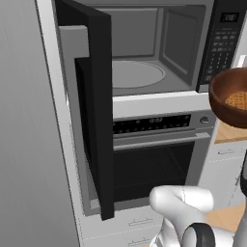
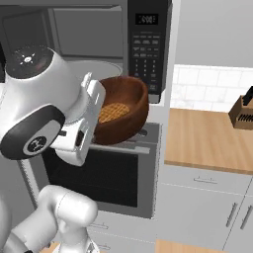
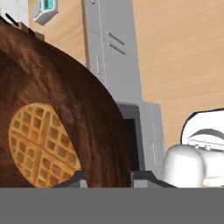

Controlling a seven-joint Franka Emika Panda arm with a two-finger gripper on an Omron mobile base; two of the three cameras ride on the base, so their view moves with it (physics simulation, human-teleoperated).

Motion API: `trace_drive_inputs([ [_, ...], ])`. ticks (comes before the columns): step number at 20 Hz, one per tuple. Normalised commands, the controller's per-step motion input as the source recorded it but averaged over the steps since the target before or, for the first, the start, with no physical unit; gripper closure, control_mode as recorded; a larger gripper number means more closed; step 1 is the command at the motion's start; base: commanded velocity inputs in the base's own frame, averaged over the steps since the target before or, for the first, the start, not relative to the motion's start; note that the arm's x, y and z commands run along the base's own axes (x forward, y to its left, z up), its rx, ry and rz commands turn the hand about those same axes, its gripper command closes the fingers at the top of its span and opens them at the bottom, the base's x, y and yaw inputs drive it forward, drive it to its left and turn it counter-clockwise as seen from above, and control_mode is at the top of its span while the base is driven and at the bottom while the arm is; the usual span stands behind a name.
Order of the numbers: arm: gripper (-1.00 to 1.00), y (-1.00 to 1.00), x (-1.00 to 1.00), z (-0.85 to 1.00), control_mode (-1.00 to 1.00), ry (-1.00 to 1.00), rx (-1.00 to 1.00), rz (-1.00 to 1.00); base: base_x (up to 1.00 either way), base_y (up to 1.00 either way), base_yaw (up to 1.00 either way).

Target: Open the microwave, place the bowl with waffle inside the microwave, then close the microwave door and turn it on.

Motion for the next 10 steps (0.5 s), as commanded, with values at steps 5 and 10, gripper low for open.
trace_drive_inputs([
  [5,1.00,0.81,0.00,0.24,-1.00,-0.04,0.00,0.01,0.00,0.00,0.00],
  [10,1.00,0.65,0.00,0.47,-1.00,-0.25,0.00,0.03,0.00,0.00,0.00],
])
